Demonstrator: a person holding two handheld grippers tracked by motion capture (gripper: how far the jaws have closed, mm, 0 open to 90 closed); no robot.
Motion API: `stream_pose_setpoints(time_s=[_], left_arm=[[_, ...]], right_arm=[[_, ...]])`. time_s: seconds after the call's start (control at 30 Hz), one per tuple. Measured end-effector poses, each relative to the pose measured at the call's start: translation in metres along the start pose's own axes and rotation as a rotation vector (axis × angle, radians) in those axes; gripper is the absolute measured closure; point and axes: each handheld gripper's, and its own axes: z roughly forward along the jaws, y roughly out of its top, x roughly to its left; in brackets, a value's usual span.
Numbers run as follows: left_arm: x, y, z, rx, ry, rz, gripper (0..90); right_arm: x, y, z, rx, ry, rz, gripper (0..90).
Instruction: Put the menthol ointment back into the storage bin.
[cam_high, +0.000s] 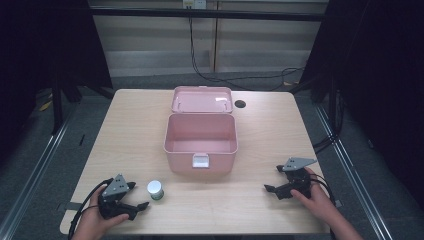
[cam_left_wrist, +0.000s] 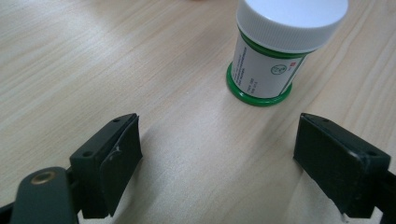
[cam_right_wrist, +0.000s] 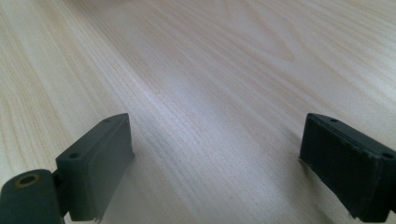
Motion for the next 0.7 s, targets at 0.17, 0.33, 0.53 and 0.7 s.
stream_pose_setpoints(time_s=[0.17,0.33,0.53,0.7], left_arm=[[-0.002,0.005,0.0,0.043,0.016,-0.015,14.5],[-0.005,0.023,0.0,0.206,0.032,-0.047,15.9],[-0.007,0.049,-0.003,0.362,0.014,-0.028,23.2],[-0.008,0.074,-0.001,0.425,-0.003,-0.008,24.2]], right_arm=[[0.0,0.0,0.0,0.0,0.001,0.0,8.8],[0.0,0.0,0.0,0.0,0.001,0.0,8.8],[0.0,0.0,0.0,-0.001,0.001,0.0,8.8],[0.0,0.0,0.0,0.0,0.001,0.0,8.8]])
